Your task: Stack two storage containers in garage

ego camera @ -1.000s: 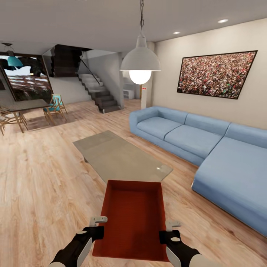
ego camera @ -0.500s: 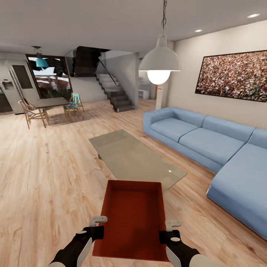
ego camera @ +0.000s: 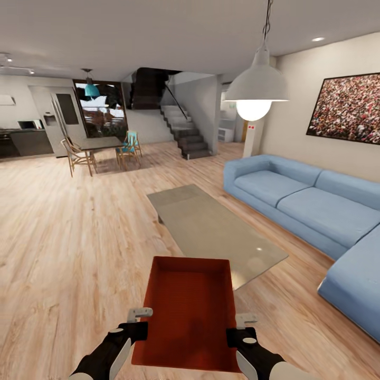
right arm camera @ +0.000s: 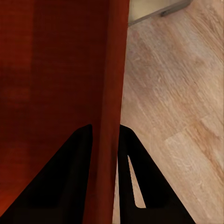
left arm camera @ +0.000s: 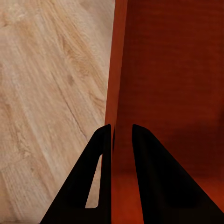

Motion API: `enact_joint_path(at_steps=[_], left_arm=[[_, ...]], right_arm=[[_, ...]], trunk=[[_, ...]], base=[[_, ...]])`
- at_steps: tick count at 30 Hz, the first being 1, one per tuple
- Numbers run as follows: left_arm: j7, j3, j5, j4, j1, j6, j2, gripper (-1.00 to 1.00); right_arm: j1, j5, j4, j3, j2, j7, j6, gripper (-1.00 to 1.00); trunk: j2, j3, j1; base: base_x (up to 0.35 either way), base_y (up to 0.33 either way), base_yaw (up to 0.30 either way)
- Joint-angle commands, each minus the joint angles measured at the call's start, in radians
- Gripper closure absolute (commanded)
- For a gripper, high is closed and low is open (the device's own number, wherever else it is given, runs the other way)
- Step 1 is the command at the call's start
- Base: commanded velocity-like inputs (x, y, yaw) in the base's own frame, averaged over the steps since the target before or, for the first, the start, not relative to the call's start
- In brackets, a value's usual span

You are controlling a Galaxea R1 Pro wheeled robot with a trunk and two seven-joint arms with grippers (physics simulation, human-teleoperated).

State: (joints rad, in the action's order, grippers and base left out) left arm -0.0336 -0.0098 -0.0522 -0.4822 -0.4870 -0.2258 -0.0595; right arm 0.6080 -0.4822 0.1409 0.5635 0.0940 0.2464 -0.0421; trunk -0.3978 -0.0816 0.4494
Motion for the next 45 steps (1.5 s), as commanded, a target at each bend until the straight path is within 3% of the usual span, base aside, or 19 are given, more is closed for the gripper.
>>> enact_joint_path(at_steps=[1, 45], left_arm=[[-0.011, -0.009, 0.008, -0.004, -0.001, 0.016, 0.001, 1.00], [-0.012, -0.009, 0.008, 0.002, -0.001, 0.011, 0.000, 1.00]], right_arm=[[0.001, -0.026, -0.029, 0.018, 0.000, 0.005, -0.004, 1.00], [0.001, -0.026, -0.029, 0.018, 0.000, 0.005, -0.004, 1.00]], trunk=[[-0.002, -0.002, 0.001], [-0.002, -0.002, 0.001]], base=[[0.000, 0.000, 0.268], [0.000, 0.000, 0.268]])
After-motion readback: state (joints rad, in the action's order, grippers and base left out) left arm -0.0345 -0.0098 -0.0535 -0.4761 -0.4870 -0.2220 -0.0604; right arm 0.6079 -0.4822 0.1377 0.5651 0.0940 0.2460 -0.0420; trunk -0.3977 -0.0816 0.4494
